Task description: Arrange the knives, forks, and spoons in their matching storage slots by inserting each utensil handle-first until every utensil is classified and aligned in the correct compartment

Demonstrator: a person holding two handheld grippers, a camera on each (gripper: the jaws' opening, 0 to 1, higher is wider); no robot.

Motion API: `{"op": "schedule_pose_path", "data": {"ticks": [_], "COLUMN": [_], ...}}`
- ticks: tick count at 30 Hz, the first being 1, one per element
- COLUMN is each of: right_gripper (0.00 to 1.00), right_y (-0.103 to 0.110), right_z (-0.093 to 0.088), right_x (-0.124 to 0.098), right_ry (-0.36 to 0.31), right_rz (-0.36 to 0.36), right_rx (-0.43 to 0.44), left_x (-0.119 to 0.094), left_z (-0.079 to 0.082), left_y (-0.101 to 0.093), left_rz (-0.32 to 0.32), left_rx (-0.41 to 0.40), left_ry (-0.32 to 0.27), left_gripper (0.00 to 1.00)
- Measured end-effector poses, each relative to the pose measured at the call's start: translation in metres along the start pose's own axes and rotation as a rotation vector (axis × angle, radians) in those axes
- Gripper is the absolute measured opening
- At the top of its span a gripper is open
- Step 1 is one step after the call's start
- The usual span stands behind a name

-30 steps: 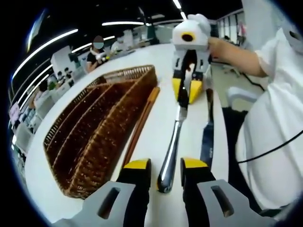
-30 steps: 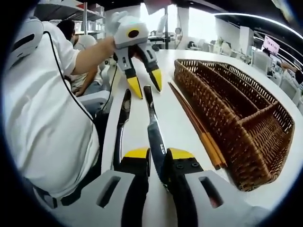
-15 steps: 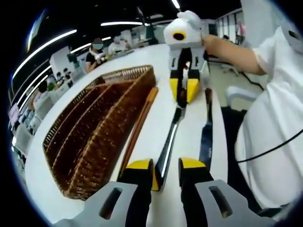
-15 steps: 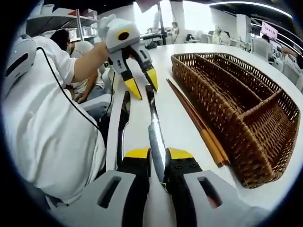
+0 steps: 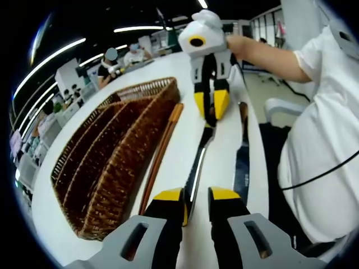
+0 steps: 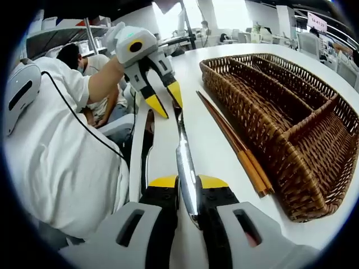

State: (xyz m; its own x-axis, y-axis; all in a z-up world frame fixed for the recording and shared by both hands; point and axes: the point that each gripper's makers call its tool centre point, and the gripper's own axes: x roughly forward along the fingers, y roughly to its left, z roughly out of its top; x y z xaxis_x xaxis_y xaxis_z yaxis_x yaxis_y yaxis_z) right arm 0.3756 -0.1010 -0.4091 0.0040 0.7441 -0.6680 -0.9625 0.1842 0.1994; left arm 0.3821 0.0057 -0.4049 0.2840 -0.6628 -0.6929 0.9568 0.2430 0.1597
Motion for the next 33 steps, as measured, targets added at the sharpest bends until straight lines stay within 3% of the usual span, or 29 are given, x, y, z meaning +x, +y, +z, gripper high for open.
{"op": "schedule_pose_path", "data": {"ticks": [19, 24, 33], "right_gripper": [0.11, 0.11, 0.11], "right_y": [-0.001, -0.002, -0.003], "right_z": [0.000, 0.000, 0.001], "right_x": [0.000, 0.000, 0.000], "right_ry": [0.026, 0.038, 0.062], "right_rz": [0.048, 0.076, 0.110], "right_rx": [0.061, 0.104, 0.147], "left_x": [0.010, 0.010, 0.012], "left_z": [0.008, 0.008, 0.009], "left_y": [0.002, 0.001, 0.001], "left_rz": [-0.023, -0.064, -0.121], "left_rx": [0.070, 0.045, 0.073], "left_ry": [0.046, 0.072, 0.142], "left_gripper": [0.14, 0.13, 0.13]}}
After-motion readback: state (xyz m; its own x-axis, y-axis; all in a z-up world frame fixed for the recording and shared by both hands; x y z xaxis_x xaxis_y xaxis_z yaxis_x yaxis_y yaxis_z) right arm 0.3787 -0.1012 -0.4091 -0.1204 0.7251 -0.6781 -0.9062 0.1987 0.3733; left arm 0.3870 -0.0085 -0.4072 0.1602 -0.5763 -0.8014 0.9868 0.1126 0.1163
